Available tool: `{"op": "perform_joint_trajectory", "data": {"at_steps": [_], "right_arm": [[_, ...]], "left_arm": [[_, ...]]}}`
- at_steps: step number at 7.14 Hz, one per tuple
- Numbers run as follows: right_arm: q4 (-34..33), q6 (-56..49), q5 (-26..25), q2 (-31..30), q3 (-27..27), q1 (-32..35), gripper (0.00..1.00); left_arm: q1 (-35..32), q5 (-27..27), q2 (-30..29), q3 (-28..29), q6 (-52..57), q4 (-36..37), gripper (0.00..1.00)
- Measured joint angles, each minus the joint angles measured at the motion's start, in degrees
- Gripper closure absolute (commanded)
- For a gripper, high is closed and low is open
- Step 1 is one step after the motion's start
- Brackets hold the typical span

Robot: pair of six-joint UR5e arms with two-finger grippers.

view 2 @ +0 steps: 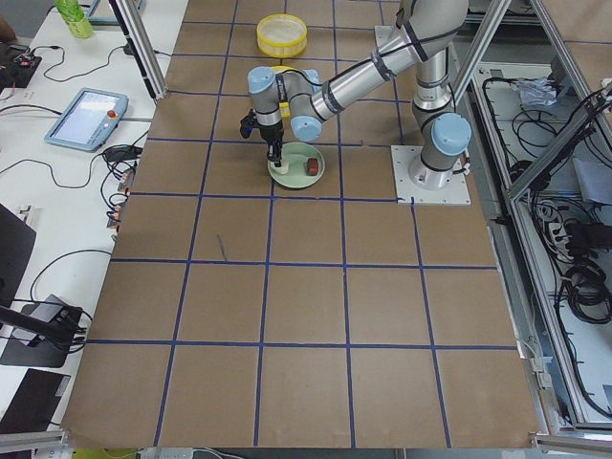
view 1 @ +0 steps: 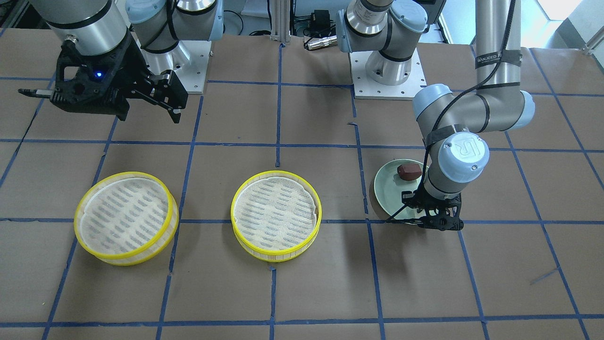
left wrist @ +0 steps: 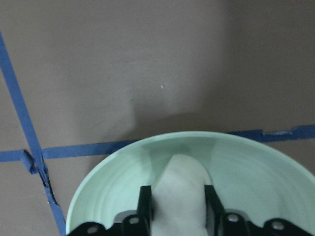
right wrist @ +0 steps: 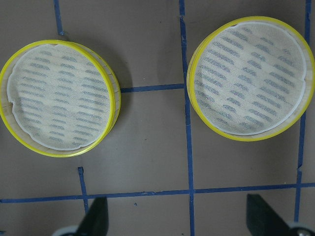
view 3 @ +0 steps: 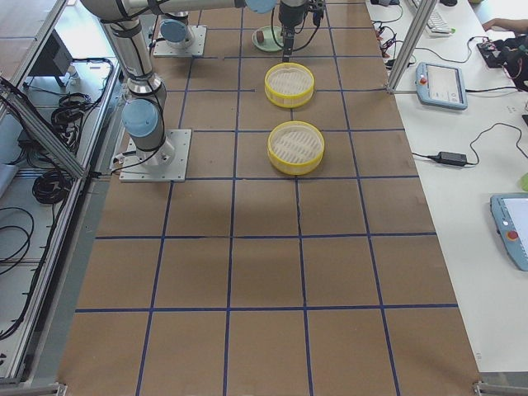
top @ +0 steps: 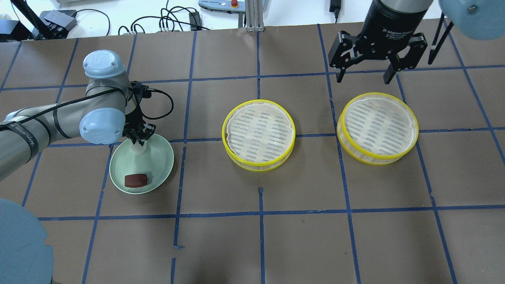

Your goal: Stack buns with steamer

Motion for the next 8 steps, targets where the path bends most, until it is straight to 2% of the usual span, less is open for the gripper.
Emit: {"op": "perform_joint_trajectory", "data": {"at_steps": [3,7,8], "right_arm": [[0.0,0.0,0.0,0.0,0.0,0.0,0.00],[0.0,0.0,0.0,0.0,0.0,0.0,0.00],[-0.1,-0.1,0.0,0.0,0.0,0.0,0.00]], "left_arm": [[-3.0,-5.0,3.3,2.0,-6.8,-0.5,0.91],[-16.3,-20.2,2.9,7.3,-28.9,-0.6,0.90],[-19.0,-22.6,2.6,8.3,-33.5,-0.3,0.85]]}}
